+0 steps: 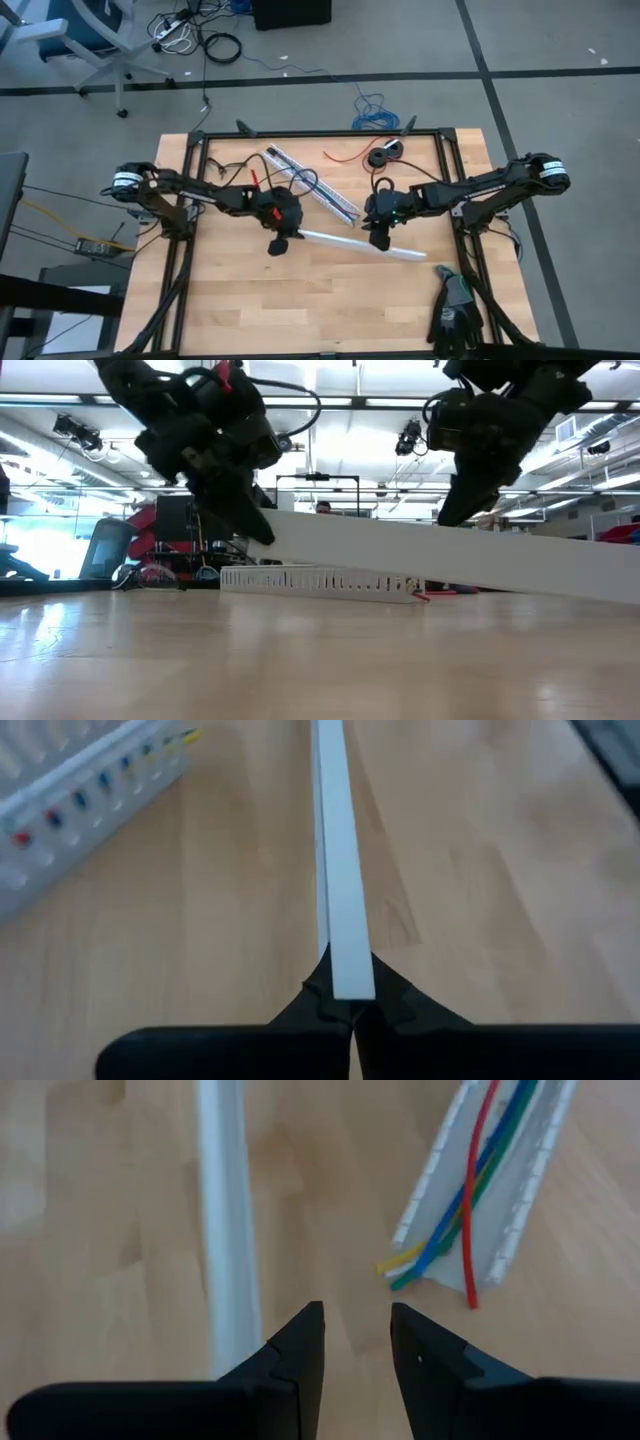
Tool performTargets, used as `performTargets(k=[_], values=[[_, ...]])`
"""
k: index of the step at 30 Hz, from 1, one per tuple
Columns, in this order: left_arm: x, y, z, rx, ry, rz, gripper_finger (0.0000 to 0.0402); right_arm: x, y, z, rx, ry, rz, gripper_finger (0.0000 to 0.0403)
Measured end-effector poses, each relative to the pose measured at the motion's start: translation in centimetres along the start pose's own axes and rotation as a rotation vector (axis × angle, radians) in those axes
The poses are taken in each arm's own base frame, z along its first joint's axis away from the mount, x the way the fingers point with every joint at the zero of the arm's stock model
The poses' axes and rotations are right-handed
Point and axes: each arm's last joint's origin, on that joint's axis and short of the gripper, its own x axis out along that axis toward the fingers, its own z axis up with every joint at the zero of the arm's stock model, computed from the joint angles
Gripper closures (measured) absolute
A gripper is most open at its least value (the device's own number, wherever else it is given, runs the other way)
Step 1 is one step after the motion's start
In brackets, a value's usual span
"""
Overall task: Ziptie cables
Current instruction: Close the white cable duct
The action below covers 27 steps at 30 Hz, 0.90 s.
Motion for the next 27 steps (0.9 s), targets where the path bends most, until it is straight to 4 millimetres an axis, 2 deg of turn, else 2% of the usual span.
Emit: performTargets(k=[5, 13, 21, 27], values=[[-0.2, 0.7, 0.1, -0.177, -0.013, -0.032, 0.0401, 0.4, 0.9, -0.5, -0.061, 0.022, 0.018, 0.0298], [0.1, 0.3, 0.1, -0.368, -0.007, -0.127, 0.0401, 2.9, 1.9, -0.5, -0.143, -0.045, -0.012, 0.0298], [3.0, -1.2, -0.8, -0.498, 0.061, -0.245, 0.0401, 4.7, 3.3, -0.8, -0.181, -0.083, 0.035, 0.0298], [4.5, -1.3, -1.1, -0.519, 0.033, -0.275, 0.0401, 4.6, 4.4, -1.4, -0.152, -0.075, 0.068, 0.0298]])
